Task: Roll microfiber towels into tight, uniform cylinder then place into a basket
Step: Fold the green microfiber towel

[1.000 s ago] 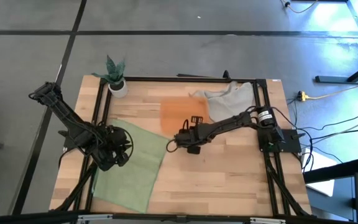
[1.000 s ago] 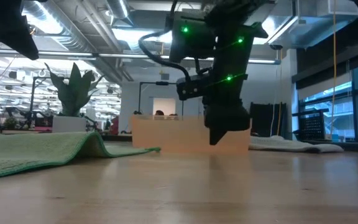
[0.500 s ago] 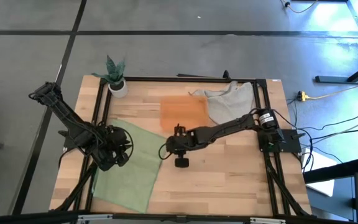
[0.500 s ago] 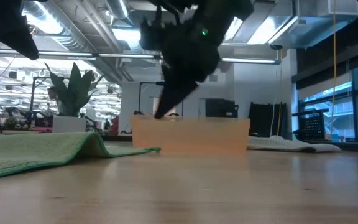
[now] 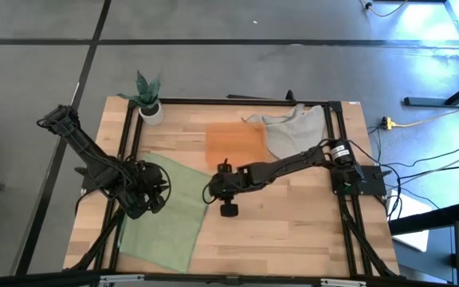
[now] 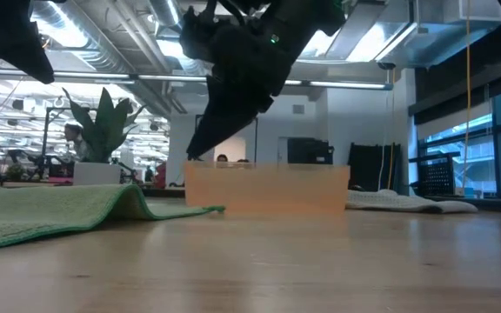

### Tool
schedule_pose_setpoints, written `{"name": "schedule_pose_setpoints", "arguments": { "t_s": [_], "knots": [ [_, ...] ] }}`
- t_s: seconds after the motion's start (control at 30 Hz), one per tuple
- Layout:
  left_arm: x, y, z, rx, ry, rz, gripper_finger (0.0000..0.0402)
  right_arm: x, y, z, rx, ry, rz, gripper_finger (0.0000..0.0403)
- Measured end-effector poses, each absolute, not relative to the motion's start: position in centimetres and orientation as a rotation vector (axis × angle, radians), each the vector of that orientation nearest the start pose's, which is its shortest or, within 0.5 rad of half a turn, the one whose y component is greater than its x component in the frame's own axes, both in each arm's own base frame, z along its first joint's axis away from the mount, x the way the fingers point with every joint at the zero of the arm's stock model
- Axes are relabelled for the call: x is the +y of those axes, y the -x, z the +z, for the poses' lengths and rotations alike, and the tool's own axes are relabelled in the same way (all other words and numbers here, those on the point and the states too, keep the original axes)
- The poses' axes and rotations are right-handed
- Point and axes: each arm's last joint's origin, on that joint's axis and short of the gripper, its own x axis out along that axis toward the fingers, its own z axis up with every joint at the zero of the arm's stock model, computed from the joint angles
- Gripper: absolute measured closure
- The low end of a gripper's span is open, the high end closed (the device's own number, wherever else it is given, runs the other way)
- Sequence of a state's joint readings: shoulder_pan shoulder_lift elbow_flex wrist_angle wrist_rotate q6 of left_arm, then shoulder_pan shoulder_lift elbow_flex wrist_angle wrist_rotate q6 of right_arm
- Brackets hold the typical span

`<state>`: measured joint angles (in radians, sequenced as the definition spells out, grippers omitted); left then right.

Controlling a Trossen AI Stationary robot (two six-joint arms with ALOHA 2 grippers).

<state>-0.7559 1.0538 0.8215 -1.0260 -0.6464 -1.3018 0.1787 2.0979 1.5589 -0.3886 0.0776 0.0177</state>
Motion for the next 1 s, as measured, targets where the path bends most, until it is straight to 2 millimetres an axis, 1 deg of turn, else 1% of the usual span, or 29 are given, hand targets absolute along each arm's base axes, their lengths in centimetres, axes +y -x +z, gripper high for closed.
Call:
{"name": "schedule_pose_setpoints", "arguments": {
  "t_s": [0.2, 0.3, 0.4, 0.57, 0.63, 0.77, 0.87, 1.0],
  "knots": [
    [-10.4, -13.5, 24.9, 0.804, 0.391, 0.496, 0.0321, 7.8, -44.5, 18.0, 0.923, 0.106, 0.087, 0.0386],
    [-10.4, -13.5, 24.9, 0.804, 0.391, 0.496, 0.0321, 7.8, -44.5, 18.0, 0.917, 0.111, 0.091, 0.0382],
    [-10.4, -13.5, 24.9, 0.804, 0.391, 0.496, 0.0321, 7.8, -44.7, 18.1, 0.898, 0.101, 0.087, 0.0361],
    [-10.4, -13.5, 24.9, 0.803, 0.391, 0.496, 0.0321, 7.9, -45.2, 18.4, 0.837, 0.09, 0.088, 0.0312],
    [-10.4, -13.5, 24.9, 0.803, 0.391, 0.496, 0.0321, 8.0, -45.6, 18.2, 0.804, 0.086, 0.089, 0.0298],
    [-10.4, -13.6, 24.9, 0.802, 0.393, 0.495, 0.0321, 8.0, -46.5, 16.2, 0.783, 0.079, 0.087, 0.0286],
    [-10.4, -13.6, 24.9, 0.802, 0.393, 0.494, 0.0321, 7.8, -46.9, 14.6, 0.802, 0.105, 0.086, 0.0287],
    [-10.4, -13.6, 24.9, 0.801, 0.394, 0.494, 0.0321, 7.3, -47.1, 13.1, 0.834, 0.094, 0.07, 0.0293]
  ]
}}
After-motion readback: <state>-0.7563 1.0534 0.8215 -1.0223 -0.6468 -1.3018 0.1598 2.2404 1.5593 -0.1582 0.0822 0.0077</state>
